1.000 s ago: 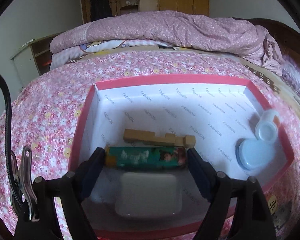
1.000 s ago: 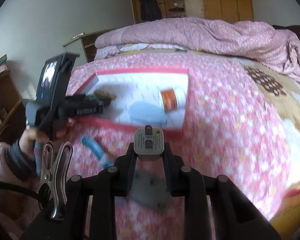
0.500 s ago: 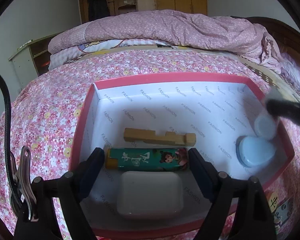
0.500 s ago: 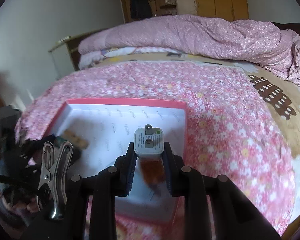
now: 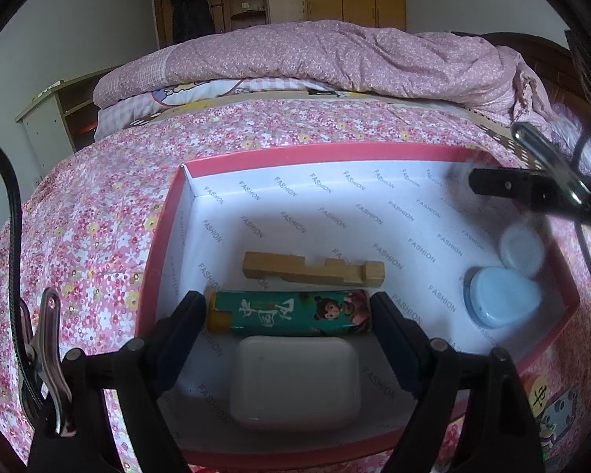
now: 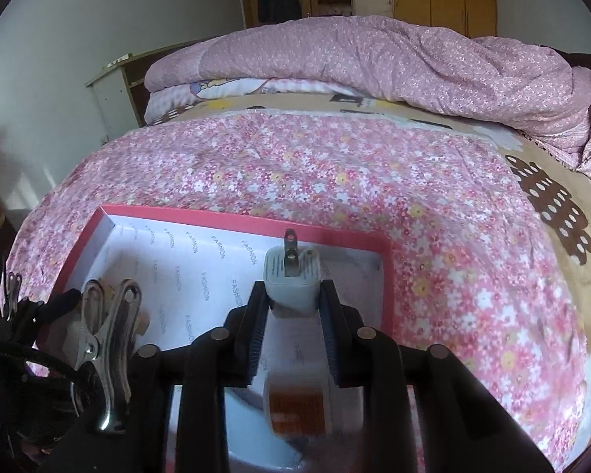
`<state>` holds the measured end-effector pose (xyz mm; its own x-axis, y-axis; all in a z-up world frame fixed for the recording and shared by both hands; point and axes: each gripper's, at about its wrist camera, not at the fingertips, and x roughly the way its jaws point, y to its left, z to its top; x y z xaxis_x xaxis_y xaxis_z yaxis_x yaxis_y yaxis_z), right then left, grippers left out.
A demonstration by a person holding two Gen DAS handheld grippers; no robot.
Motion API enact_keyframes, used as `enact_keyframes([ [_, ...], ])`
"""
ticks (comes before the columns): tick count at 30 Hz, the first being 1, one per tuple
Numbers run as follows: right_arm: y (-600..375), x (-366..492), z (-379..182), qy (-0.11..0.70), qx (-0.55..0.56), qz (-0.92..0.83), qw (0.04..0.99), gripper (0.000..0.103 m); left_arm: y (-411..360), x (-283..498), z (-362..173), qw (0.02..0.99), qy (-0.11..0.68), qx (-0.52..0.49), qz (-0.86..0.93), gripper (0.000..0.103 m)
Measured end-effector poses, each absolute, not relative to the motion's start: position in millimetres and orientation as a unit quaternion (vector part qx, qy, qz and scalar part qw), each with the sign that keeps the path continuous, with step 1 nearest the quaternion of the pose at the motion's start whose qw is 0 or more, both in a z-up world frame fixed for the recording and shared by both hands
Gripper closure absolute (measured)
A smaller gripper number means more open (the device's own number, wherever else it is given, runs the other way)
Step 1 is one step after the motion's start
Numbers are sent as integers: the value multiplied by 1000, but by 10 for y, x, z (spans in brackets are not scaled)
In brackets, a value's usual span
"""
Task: Organize rigid objects
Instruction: 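Lower tube and adapter into the box and open both grippers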
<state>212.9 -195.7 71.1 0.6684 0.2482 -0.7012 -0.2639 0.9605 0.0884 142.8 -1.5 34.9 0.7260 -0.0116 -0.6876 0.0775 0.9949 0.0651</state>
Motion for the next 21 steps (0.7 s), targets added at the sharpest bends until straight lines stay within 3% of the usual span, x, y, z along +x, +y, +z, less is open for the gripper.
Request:
enact_keyframes([
  [9, -1959, 2030, 851, 366, -12, 137, 920, 75, -19, 1406, 382, 926, 374, 44, -31, 15],
  [13, -1975, 1891, 923, 359, -15, 135, 924, 66, -9, 1328, 459, 933, 358, 34, -28, 15],
  [21, -2059, 1502, 968, 359, 8, 158, 920, 65, -77, 1088, 642, 938, 341, 36, -39, 15],
])
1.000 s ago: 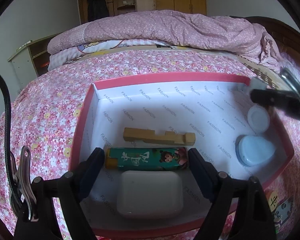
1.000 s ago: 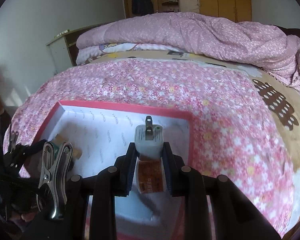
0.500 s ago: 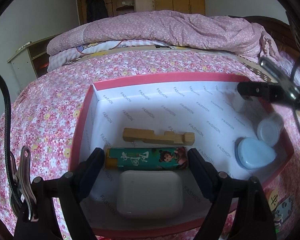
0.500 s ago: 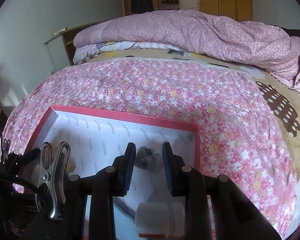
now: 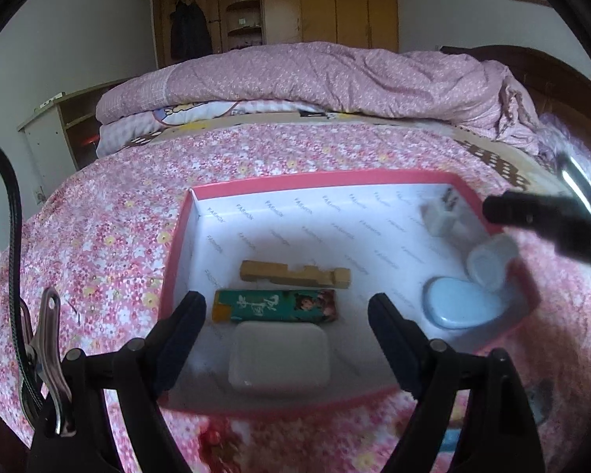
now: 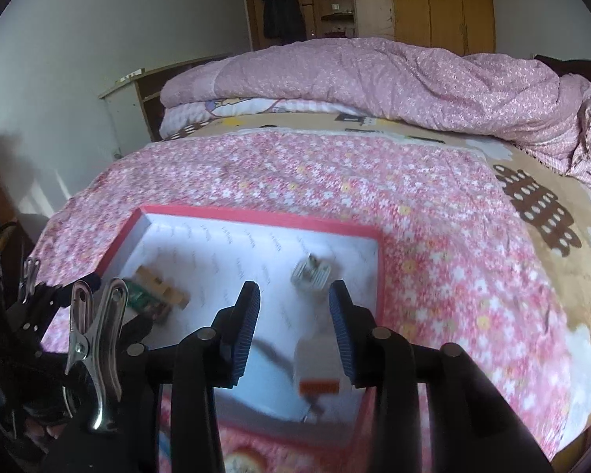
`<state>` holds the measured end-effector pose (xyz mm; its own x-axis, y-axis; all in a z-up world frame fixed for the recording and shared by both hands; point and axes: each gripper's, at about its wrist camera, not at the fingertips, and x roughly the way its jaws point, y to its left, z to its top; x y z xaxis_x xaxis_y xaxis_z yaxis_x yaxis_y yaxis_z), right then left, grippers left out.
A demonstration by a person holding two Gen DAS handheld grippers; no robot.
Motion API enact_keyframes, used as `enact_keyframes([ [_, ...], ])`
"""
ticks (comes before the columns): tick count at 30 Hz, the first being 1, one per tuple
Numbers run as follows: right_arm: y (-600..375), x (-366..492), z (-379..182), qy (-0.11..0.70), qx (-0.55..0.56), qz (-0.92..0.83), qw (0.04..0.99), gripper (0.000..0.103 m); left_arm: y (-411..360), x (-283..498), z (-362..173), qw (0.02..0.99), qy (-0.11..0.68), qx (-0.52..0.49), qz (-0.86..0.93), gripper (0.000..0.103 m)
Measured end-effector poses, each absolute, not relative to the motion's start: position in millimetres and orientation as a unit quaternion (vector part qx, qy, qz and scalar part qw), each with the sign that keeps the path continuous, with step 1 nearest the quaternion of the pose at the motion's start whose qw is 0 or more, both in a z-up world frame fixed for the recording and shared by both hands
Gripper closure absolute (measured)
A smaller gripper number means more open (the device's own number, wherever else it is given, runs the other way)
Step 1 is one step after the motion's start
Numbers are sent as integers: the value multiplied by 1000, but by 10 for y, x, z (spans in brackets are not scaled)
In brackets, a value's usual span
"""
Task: Organize rigid objects
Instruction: 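Lower tube and adapter into the box and open both grippers, then move both grippers back toward the curved pieces beside the box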
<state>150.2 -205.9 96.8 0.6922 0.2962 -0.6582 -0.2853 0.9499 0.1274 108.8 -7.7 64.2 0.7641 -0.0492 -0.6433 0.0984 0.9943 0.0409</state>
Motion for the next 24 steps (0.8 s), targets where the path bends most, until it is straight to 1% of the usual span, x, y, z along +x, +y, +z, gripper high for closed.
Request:
enact_keyframes([
  [6, -2172, 1145, 970, 365, 26, 170, 915, 65, -84, 887, 709, 934, 352, 10, -61, 15],
  [13, -2294, 697, 850, 377, 19, 167, 911, 65, -154, 601, 747, 929, 360, 8, -89, 15],
  [21, -2469, 366, 684, 394, 43, 157, 904, 65, -352, 372, 620, 915, 382, 19, -128, 15],
  [24, -2495, 240, 607, 399, 27, 133, 907, 65, -419, 329, 540, 912, 389, 33, -127, 15],
])
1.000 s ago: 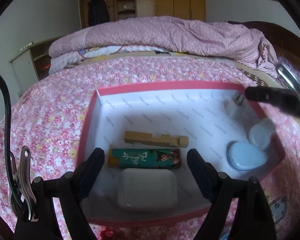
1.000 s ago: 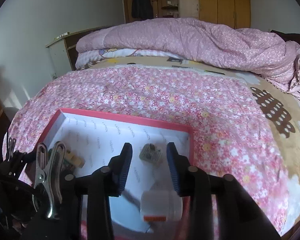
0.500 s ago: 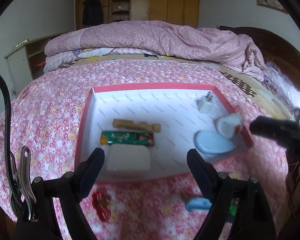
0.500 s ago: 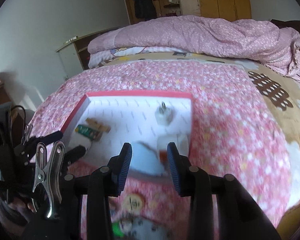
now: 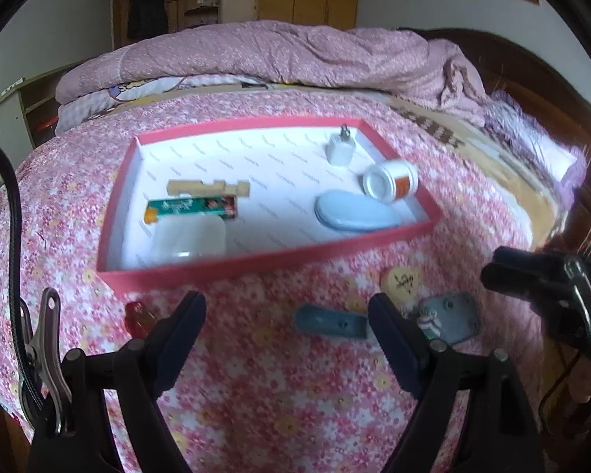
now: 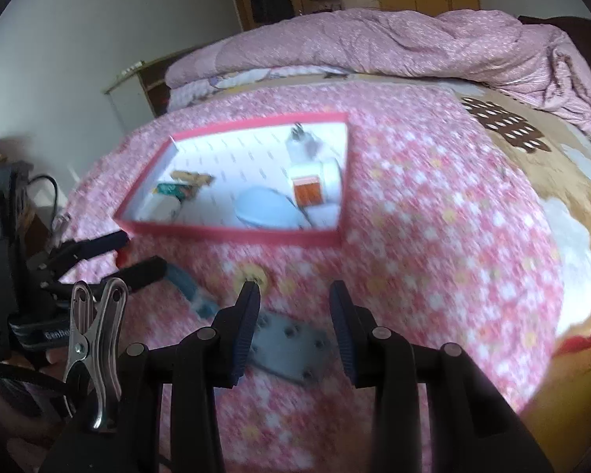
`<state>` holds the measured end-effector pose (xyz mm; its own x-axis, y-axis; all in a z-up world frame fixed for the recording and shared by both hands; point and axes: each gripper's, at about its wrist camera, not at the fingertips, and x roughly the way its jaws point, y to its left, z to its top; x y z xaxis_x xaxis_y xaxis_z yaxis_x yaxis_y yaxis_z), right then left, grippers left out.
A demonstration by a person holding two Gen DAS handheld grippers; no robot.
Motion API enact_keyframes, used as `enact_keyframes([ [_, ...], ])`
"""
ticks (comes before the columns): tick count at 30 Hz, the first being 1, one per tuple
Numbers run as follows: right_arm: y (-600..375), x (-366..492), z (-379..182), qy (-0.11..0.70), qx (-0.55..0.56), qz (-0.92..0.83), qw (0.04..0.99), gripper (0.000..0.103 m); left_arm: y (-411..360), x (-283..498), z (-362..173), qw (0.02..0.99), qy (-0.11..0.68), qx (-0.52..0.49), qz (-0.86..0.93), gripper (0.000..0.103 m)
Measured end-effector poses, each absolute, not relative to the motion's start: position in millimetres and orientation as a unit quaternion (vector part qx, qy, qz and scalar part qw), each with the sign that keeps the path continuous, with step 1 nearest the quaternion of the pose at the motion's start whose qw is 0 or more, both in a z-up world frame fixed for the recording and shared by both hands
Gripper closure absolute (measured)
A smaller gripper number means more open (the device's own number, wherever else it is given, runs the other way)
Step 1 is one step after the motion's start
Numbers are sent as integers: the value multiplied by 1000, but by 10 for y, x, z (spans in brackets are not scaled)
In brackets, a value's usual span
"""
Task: Organize rigid objects
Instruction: 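Move both grippers back toward the curved pieces beside the box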
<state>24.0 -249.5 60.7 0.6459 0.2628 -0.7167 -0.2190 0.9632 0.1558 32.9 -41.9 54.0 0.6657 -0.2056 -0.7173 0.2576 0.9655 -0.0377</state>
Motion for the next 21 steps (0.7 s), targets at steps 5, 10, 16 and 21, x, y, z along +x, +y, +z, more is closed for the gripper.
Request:
enact_keyframes([
  [5, -2607, 81, 429, 415, 39, 125, 900, 65, -516, 264, 461, 904, 397, 44, -151, 15],
  [10, -2688, -4, 262, 429, 47, 118, 894, 65, -615, 264, 392, 898, 404, 54, -166, 15],
  [16, -2705, -60, 161, 435, 46, 120, 891, 65, -770, 262, 277, 898, 399, 101, -155, 15],
  [21, -2662, -70, 134, 433, 40, 121, 892, 65, -861, 321, 198, 897, 400, 111, -154, 15],
])
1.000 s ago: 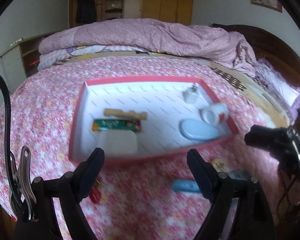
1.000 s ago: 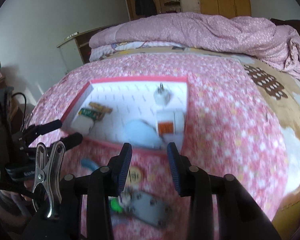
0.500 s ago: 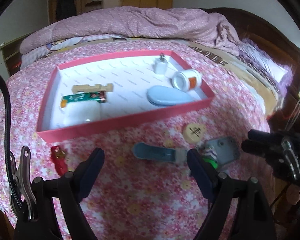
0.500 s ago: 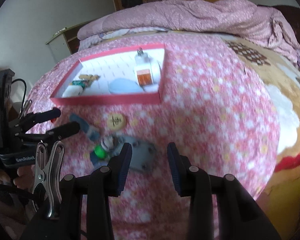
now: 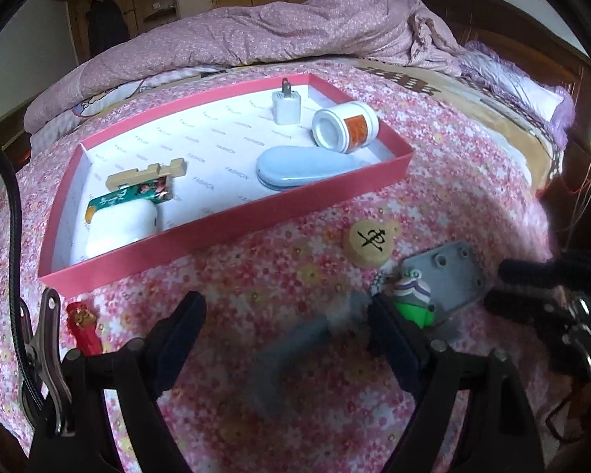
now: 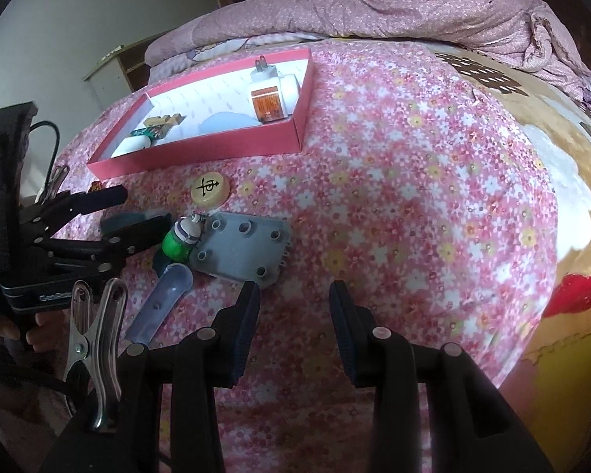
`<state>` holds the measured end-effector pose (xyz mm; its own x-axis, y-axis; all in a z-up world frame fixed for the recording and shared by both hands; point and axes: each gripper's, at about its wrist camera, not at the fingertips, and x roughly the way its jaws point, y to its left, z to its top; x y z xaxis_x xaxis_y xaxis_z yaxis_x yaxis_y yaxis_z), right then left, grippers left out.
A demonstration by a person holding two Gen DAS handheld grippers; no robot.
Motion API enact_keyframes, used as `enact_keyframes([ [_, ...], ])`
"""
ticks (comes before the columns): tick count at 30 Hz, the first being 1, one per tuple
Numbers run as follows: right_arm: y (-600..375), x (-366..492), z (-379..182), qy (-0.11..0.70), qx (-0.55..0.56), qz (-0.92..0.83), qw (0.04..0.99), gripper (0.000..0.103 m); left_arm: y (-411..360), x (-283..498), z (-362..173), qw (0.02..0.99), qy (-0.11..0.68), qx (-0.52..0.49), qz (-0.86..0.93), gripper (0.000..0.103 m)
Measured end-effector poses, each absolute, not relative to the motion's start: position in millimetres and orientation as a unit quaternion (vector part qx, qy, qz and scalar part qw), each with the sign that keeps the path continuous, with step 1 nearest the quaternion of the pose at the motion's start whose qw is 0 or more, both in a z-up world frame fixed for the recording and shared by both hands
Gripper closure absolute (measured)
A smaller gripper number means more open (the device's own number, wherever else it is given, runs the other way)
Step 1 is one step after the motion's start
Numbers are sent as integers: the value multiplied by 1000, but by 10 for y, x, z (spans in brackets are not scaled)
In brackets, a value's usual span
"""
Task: Organize rigid objects
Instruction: 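Move both grippers back toward the curved pieces beside the box, then grasp the light-blue curved piece with the left gripper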
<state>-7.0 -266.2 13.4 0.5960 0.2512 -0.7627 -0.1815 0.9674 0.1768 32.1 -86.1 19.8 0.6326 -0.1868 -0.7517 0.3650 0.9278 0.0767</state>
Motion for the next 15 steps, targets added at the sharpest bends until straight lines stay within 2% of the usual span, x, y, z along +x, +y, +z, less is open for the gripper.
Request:
enact_keyframes([
  [15, -2621, -80, 132, 427, 49, 132, 893, 65, -630, 136, 115, 905, 395, 111, -110, 14],
])
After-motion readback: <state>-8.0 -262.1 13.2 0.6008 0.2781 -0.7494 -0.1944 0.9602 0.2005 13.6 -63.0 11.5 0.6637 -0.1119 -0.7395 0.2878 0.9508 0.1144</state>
